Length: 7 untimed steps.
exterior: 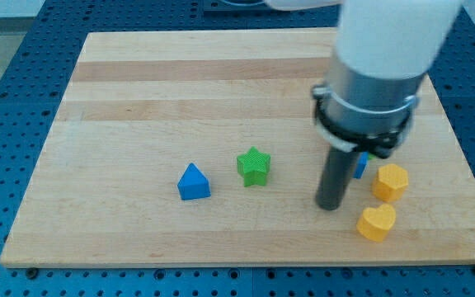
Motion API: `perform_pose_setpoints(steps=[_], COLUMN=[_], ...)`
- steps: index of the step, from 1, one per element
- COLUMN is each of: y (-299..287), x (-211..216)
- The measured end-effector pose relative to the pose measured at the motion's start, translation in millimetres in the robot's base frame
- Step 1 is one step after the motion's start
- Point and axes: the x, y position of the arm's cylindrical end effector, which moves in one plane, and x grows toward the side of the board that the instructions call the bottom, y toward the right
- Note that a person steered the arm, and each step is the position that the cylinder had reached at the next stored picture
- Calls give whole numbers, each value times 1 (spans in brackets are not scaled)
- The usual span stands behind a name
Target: Move the green star to the center
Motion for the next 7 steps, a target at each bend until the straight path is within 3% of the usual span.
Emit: perform_pose_setpoints(steps=[2,3,5,7], y=[-84,-77,-48,-48], x=[1,-1,-59,-33])
